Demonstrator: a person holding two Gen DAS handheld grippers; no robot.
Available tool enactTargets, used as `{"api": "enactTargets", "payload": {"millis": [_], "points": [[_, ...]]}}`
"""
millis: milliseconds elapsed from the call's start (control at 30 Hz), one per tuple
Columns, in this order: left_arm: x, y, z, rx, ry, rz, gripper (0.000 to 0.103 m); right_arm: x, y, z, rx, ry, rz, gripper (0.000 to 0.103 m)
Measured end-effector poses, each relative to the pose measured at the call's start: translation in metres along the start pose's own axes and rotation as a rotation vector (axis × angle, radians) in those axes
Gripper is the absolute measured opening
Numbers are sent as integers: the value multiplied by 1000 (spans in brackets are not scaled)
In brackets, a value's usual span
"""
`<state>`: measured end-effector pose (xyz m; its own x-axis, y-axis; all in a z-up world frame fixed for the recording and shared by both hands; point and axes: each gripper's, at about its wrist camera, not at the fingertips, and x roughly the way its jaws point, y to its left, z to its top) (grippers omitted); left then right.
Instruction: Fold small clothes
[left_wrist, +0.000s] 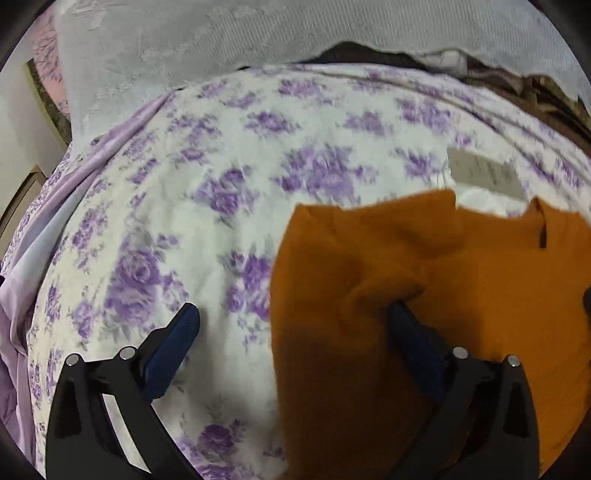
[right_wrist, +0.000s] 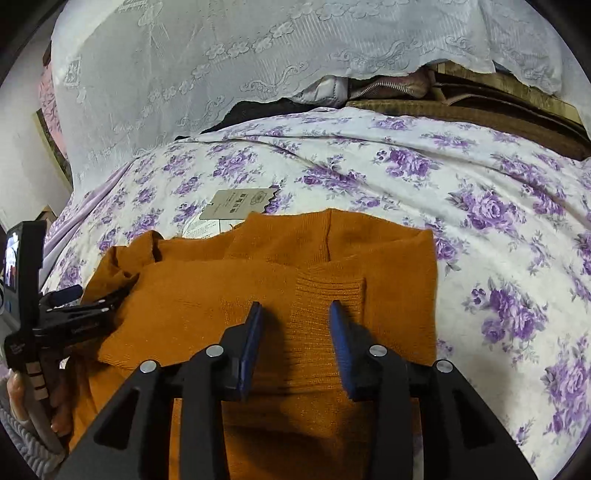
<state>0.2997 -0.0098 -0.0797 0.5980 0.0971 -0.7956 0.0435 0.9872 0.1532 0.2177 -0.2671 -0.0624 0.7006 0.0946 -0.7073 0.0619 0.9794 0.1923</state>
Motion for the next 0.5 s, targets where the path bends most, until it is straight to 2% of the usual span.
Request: {"api": "enactTargets", "payload": {"millis": [100, 200, 233, 267, 300, 367, 500], "points": [[-3, 7, -3, -27, -5, -20, 99, -1, 6, -3, -33, -9, -21, 41], [-27, 15, -13, -57, -60, -45, 99, -18, 5, -7, -18, -78, -35, 41], [-42, 15, -21, -60, -84, -73, 99, -29, 5, -11, -19, -114, -48, 42], [-50, 13, -29, -43, -98, -76, 99, -36, 9, -14, -38, -122, -50, 48], [-52, 8, -33, -25, -100, -54, 99, -35, 11, -17, -59, -109, -59, 51], [-35, -11, -44, 63, -47, 47, 99, -19, 17, -24, -101, -20, -115, 55], [-36, -8, -44, 49, -48, 44, 99, -17, 18, -25, -115, -8, -157, 61]]}}
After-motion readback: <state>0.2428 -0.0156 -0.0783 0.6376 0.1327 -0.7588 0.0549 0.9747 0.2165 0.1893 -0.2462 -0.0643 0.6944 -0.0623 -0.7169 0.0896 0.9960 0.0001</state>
